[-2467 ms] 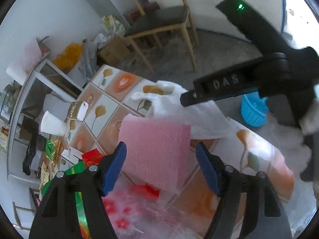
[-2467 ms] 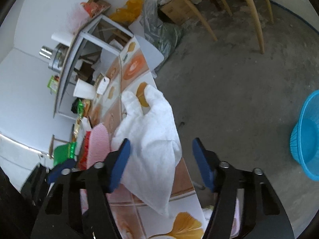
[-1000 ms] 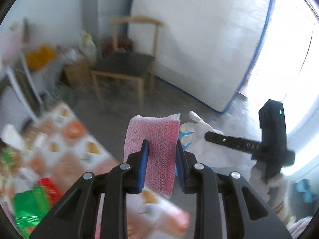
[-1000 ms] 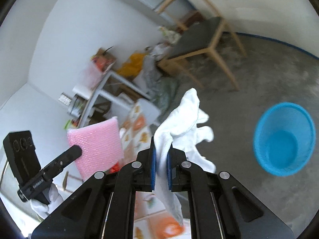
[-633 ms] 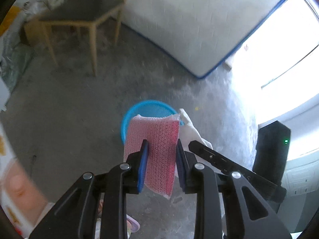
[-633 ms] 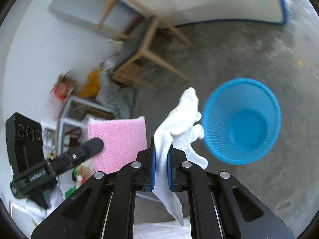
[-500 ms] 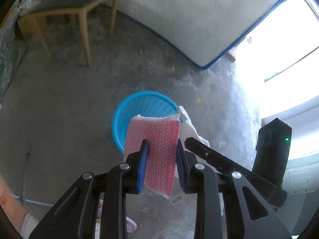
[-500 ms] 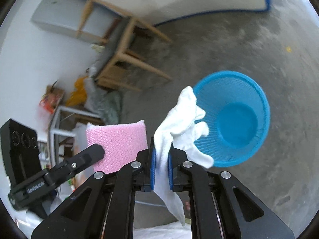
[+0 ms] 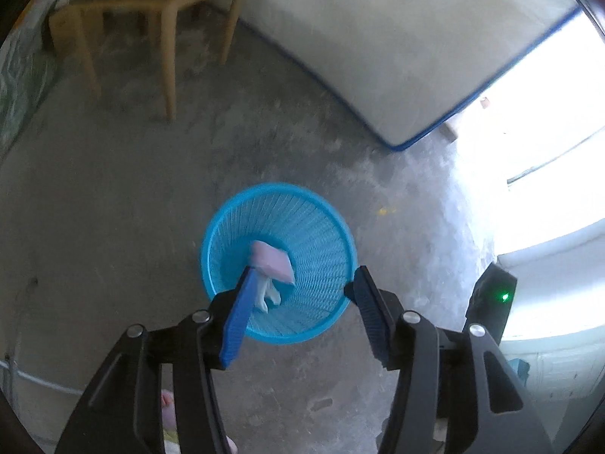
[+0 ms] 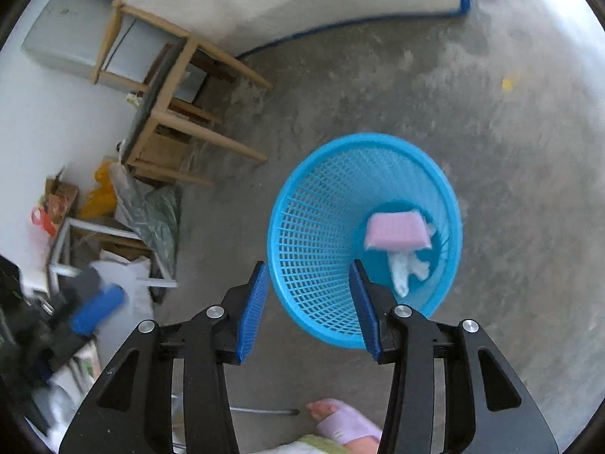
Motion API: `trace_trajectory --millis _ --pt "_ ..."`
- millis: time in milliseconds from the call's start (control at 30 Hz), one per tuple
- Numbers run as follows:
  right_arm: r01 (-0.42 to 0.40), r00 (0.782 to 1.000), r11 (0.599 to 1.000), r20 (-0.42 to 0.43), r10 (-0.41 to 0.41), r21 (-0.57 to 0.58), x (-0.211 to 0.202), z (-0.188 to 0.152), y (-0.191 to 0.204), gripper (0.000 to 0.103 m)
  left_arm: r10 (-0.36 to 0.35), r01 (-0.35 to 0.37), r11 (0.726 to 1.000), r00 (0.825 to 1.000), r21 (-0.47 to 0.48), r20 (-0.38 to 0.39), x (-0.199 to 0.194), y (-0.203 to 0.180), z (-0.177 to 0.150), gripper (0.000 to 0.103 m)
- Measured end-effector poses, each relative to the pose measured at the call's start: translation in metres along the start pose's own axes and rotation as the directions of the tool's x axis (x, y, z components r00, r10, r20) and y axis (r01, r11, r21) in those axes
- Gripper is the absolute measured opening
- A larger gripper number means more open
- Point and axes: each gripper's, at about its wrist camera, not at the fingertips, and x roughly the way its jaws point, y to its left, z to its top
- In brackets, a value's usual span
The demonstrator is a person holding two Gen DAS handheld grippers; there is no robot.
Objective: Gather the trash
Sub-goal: 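Open both tools to drop the pad and cloth into the basket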
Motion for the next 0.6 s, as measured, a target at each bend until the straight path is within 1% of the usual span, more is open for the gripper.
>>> trace_trajectory --millis 33,67,100,133,167,200,233,267,300,367,400,433,467,567,600 --pt "0.013 1.0 1.0 0.019 -0.013 -0.028 -0.009 -0.004 0.002 0.048 0.001 -0.001 1.0 1.0 0.021 0.023 -0.012 -0.002 -0.004 0.052" --pt "0.038 0.998 0.997 0.05 -0.035 -0.073 -0.023 -0.008 0.01 0.051 -0.015 0.011 0.999 0.998 0.053 0.069 -0.034 -0.009 -0.008 0.052" --pt "0.063 0.995 0.99 0.09 -0.052 -0.122 -0.038 -0.013 0.02 0.058 -0.029 0.021 0.997 0.994 0.077 0.102 -0.05 -0.013 -0.012 0.052" --pt "0.08 0.991 0.984 0.123 -0.06 -0.157 -0.049 -0.017 0.027 0.07 -0.037 0.023 0.994 0.99 0.105 0.137 -0.068 -0.018 -0.018 0.052" --pt "0.107 0.981 0.973 0.179 -0.07 -0.206 -0.066 -0.024 0.037 0.077 -0.049 0.022 0.99 0.981 0.142 0.185 -0.094 -0.026 -0.026 0.052" --pt "0.136 0.969 0.958 0.237 -0.075 -0.254 -0.085 -0.032 0.047 0.089 -0.06 0.025 0.986 0.975 0.163 0.216 -0.111 -0.031 -0.033 0.052" --pt "0.16 0.955 0.943 0.287 -0.074 -0.292 -0.1 -0.04 0.055 0.095 -0.068 0.023 0.983 0.967 0.182 0.246 -0.131 -0.035 -0.043 0.052" --pt "0.18 0.942 0.93 0.327 -0.07 -0.32 -0.113 -0.048 0.061 0.095 -0.061 0.008 0.982 0.959 0.19 0.276 -0.149 -0.039 -0.053 0.052" --pt "0.201 0.928 0.914 0.366 -0.063 -0.353 -0.127 -0.057 0.07 0.095 -0.059 -0.008 0.979 0.947 0.205 0.317 -0.174 -0.042 -0.07 0.052" --pt "0.202 0.916 0.89 0.402 -0.024 -0.408 -0.151 -0.074 0.081 0.095 -0.059 -0.021 0.977 0.931 0.214 0.361 -0.201 -0.042 -0.092 0.052" --pt "0.19 0.914 0.881 0.405 0.002 -0.434 -0.162 -0.083 0.086 0.095 -0.063 -0.023 0.977 0.921 0.214 0.386 -0.218 -0.038 -0.109 0.052" --pt "0.175 0.916 0.873 0.401 0.026 -0.455 -0.169 -0.09 0.091 0.095 -0.061 -0.025 0.978 0.914 0.207 0.401 -0.231 -0.033 -0.123 0.052" --pt "0.148 0.922 0.864 0.383 0.055 -0.482 -0.177 -0.098 0.096 0.095 -0.057 -0.028 0.98 0.91 0.198 0.411 -0.24 -0.029 -0.135 0.053" --pt "0.007 0.948 0.844 0.273 0.166 -0.537 -0.192 -0.122 0.112 0.095 -0.039 -0.041 0.985 0.894 0.167 0.447 -0.272 -0.005 -0.179 0.054" --pt "-0.057 0.956 0.836 0.211 0.203 -0.545 -0.194 -0.131 0.118 0.095 -0.019 -0.06 0.986 0.888 0.157 0.459 -0.281 0.006 -0.197 0.054"
